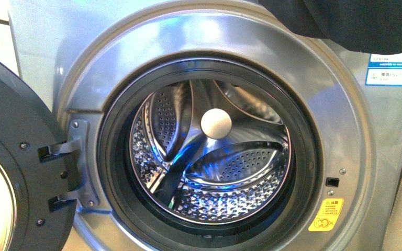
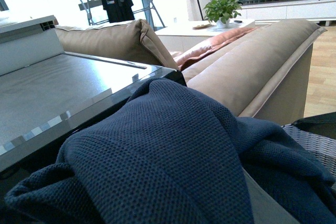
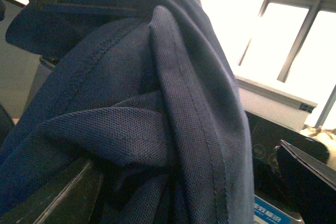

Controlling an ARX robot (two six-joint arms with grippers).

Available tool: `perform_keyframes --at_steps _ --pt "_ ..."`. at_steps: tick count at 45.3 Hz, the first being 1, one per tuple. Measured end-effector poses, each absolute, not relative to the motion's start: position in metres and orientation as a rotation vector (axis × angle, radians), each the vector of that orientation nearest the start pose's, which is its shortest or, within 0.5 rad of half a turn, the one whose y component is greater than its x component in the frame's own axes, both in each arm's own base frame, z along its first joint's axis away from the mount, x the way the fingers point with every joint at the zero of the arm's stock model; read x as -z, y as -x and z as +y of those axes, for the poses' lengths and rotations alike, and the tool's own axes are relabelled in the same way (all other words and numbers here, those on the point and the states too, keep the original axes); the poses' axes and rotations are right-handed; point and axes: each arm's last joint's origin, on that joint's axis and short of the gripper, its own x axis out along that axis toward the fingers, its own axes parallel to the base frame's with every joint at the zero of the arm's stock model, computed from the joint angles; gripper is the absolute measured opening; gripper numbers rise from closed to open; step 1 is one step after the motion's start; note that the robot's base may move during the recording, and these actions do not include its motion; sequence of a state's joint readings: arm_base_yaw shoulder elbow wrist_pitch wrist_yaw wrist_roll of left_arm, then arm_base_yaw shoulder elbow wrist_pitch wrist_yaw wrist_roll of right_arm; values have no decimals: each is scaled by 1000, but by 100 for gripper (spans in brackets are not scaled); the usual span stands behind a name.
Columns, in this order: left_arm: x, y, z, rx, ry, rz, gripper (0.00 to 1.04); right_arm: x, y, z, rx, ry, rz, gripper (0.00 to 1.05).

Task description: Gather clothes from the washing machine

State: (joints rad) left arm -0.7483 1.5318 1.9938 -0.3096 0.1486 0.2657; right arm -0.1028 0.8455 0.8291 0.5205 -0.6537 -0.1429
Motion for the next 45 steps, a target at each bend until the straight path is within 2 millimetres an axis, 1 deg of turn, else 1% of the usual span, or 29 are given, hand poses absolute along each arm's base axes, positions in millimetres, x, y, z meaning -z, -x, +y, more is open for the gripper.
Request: perform_keyframes --at_steps 1,5,9,15,21,29,33,37,40,45 --pt "-545 -215 -206 869 -200 -268 15 -401 -172 0 -511 325 -510 97" --pt "-545 -215 -206 869 -201 -268 15 -398 -188 0 -568 296 -458 97" --pt "-545 -215 -206 869 -201 -268 15 -397 -198 -1 -600 270 -430 97" --pt "-545 -215 -206 868 -201 -268 15 -399 -215 -2 -706 165 -401 97" --pt "-545 -215 -206 867 -200 -268 15 -402 -218 4 -806 79 -390 97" --pt "-545 -215 -206 866 -201 -268 15 -404 -217 22 -904 1 -352 97" --pt "-545 -215 -205 863 -200 -267 15 -404 -217 29 -931 -18 -340 97" --pt "-545 -215 -205 861 -200 -267 15 -405 -219 42 -952 -41 -323 97" --pt "-545 -215 -205 859 -200 -267 15 -405 -224 50 -950 -45 -314 97" --pt "-545 -216 -205 855 -200 -266 15 -406 -232 57 -944 -41 -319 97"
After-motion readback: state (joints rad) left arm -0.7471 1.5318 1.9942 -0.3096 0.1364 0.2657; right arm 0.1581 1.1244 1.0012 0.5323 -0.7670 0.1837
